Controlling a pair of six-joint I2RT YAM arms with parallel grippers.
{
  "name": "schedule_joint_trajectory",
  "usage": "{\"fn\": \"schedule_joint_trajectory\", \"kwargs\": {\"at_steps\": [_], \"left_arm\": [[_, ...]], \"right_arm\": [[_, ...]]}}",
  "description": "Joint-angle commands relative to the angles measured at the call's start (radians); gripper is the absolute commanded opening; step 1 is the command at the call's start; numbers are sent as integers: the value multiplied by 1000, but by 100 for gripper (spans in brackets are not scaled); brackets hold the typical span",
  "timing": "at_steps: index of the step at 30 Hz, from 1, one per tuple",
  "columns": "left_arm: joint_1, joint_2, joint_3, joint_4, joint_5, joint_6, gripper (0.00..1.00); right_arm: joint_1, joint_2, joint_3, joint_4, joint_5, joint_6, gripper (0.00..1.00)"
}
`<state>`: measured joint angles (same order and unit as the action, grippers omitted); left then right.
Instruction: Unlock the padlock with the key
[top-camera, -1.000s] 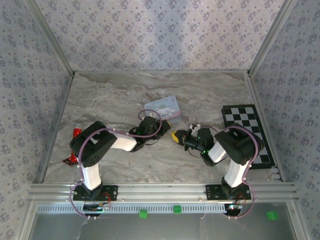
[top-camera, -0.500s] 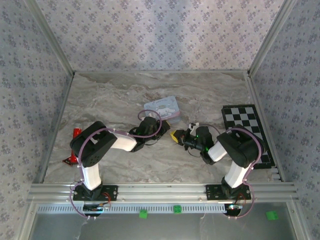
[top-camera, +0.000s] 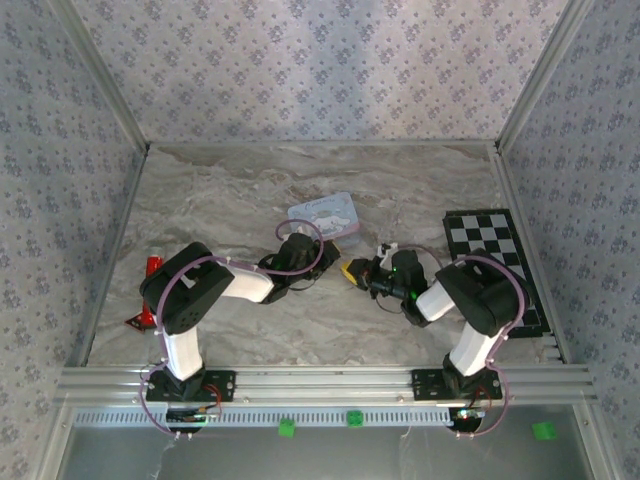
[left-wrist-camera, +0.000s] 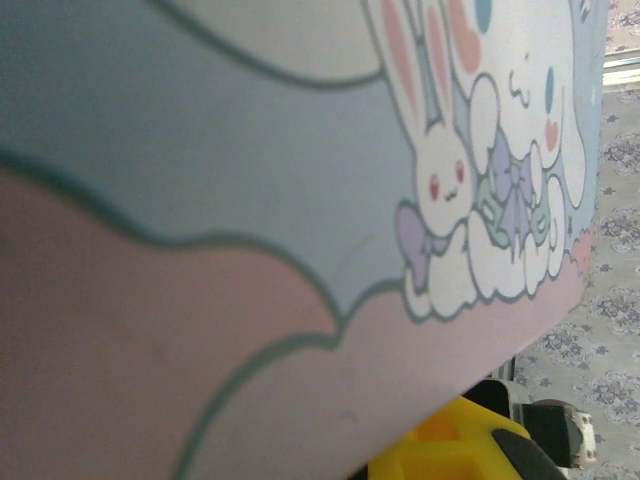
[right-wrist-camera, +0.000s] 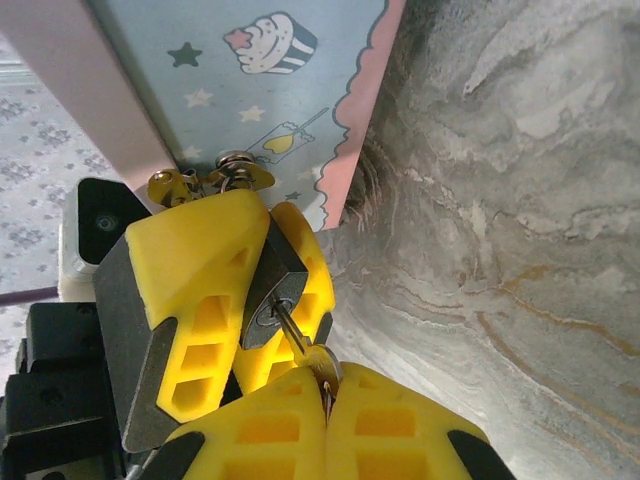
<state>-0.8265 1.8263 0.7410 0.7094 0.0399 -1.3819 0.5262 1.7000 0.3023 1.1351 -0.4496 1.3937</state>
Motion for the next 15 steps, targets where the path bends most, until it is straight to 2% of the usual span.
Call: {"fn": "schedule_joint_trajectory", "kwargs": {"at_steps": [1, 10, 15], "left_arm": [[-55, -44, 42, 20, 133, -9, 0], [-63, -22, 53, 58, 151, -31, 0], [-68, -27, 55, 53, 149, -26, 0]], "right_arm": [[11, -54, 50, -98, 56, -118, 0], [34, -122, 104, -204, 34, -155, 0], [27, -61, 91, -60, -3, -53, 0]]}}
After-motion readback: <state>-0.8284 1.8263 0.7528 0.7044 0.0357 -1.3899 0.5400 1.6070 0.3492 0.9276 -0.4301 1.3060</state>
